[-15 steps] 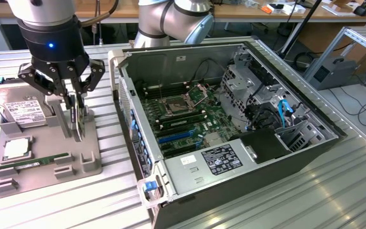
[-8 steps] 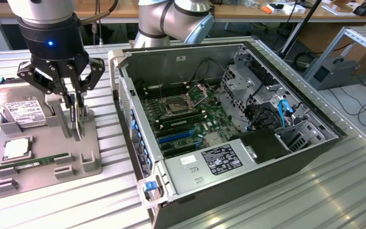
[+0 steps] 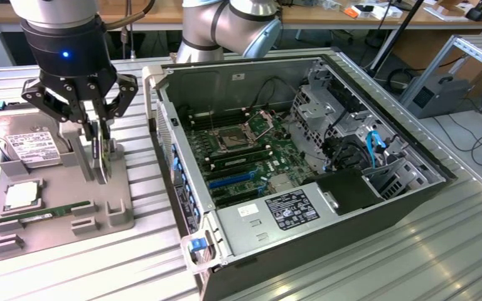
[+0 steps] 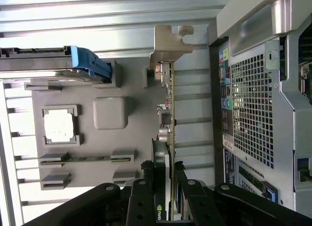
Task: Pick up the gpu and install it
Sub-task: 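Pick up the gpu and move the gpu toward the slot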
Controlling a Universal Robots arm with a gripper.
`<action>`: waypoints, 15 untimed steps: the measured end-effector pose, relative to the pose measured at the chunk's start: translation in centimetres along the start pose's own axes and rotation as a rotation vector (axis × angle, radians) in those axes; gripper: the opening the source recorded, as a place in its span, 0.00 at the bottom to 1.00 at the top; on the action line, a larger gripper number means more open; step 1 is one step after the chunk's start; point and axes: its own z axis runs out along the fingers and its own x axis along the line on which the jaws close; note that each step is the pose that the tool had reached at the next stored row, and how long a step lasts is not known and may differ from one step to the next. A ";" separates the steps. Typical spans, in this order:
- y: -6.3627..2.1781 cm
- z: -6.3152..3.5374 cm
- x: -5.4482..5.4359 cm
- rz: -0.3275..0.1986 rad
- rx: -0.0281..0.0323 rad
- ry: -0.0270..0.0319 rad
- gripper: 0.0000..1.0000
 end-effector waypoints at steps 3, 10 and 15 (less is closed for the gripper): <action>0.00 -0.11 0.0 0.000 0.0000 0.0000 0.27; -0.01 -0.43 0.0 0.000 -0.0001 0.0000 0.27; -0.02 -0.60 0.0 0.000 0.0000 0.0000 0.27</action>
